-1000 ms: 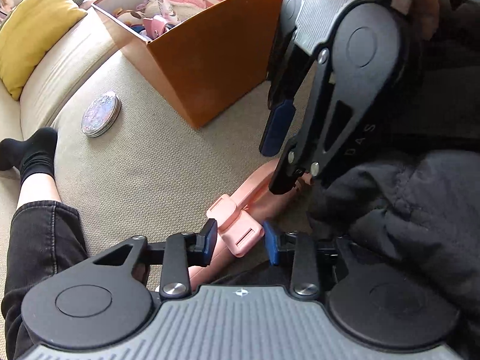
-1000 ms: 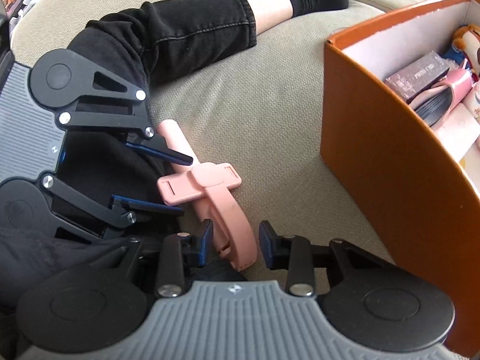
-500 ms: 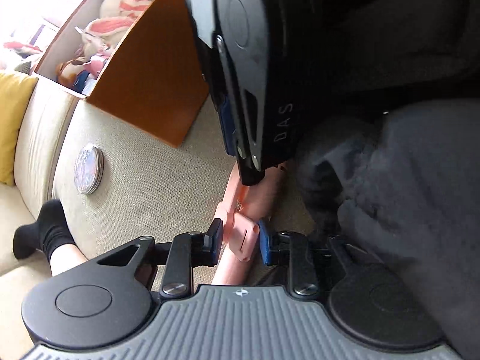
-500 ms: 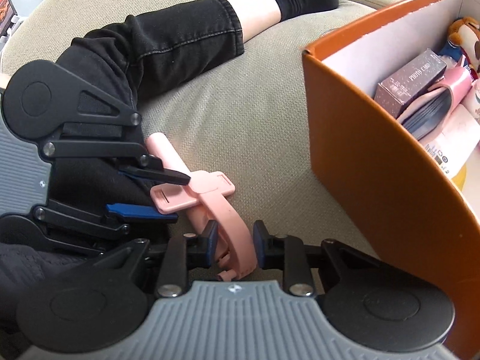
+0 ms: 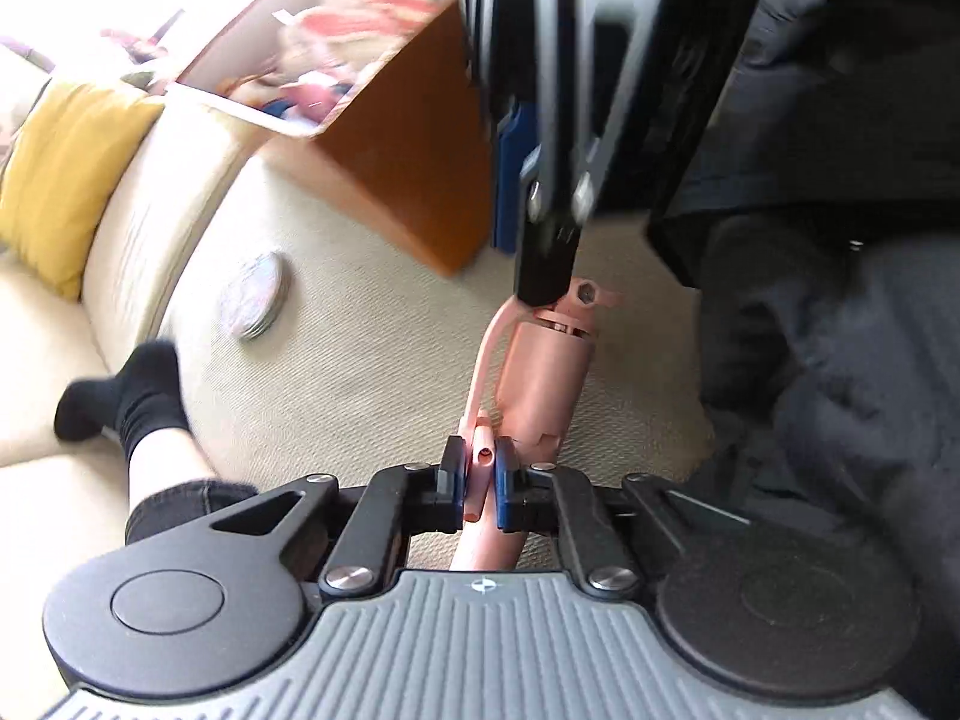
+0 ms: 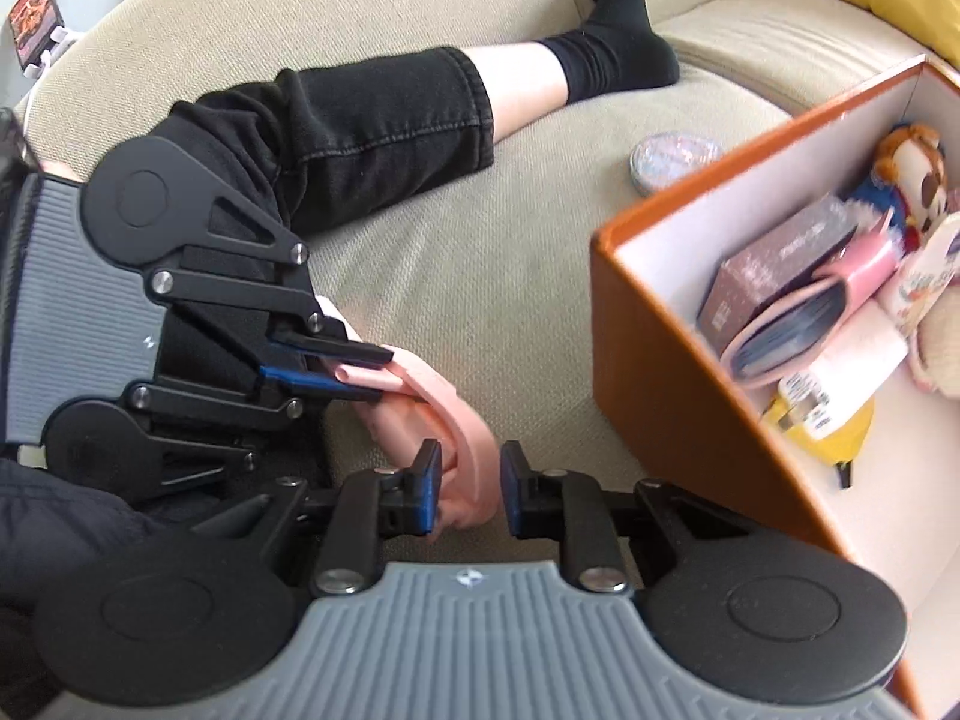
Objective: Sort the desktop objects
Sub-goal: 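Move the left tool down and grasp the pink selfie stick, then lift the selfie stick with the left tool while the right tool grasps the glitter compact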
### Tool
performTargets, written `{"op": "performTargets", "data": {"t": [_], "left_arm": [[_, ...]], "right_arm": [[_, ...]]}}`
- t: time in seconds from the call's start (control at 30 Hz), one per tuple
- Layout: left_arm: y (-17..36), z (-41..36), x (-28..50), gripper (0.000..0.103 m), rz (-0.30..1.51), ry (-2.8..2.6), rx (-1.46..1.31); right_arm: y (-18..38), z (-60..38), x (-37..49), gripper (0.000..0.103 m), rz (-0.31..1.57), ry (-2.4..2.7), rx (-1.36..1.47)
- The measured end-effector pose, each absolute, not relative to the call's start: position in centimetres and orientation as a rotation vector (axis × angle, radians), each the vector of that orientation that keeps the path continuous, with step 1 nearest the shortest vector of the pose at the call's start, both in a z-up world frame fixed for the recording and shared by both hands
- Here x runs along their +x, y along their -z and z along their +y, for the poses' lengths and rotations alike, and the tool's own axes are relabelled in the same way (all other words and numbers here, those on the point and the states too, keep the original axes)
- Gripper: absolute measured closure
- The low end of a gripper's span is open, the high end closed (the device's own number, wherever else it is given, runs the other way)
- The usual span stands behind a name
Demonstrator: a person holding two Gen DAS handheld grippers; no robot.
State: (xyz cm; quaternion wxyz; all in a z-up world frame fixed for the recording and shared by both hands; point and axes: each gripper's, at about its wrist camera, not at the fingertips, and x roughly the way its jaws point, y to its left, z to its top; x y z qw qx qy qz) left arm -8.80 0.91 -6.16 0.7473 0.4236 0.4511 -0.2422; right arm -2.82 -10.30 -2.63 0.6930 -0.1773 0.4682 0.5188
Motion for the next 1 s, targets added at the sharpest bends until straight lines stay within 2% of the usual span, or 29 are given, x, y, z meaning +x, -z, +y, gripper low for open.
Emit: {"op": "performTargets", "data": {"t": [0.27,0.37,0.4,0.43,0.53,0.63,1.0], "left_arm": [[3.8,2.0,-8.1,0.096,0.958,0.452,0.857],[2.6,3.2,-7.7,0.096,0.951,0.406,0.790],[2.2,3.8,-7.1,0.096,0.945,0.391,0.774],[1.9,4.1,-6.8,0.096,0.938,0.382,0.760],[0.9,4.6,-6.1,0.096,0.937,0.351,0.719],[0.5,5.9,-4.0,0.096,0.948,0.318,0.673],[0.5,9.2,0.8,0.096,0.982,0.313,0.550]], "right_arm": [[-4.3,-8.8,-0.6,0.080,0.939,-1.215,-0.504],[-5.4,-6.9,2.2,0.079,0.945,-1.159,-0.563],[-5.4,-6.1,3.3,0.076,0.955,-1.140,-0.585],[-5.2,-5.4,4.5,0.072,0.975,-1.123,-0.596],[-3.9,-2.7,8.3,0.069,1.051,-1.086,-0.630],[-1.9,0.5,11.8,0.057,1.155,-1.038,-0.664],[6.2,6.8,19.4,0.049,1.472,-0.869,-0.656]]}}
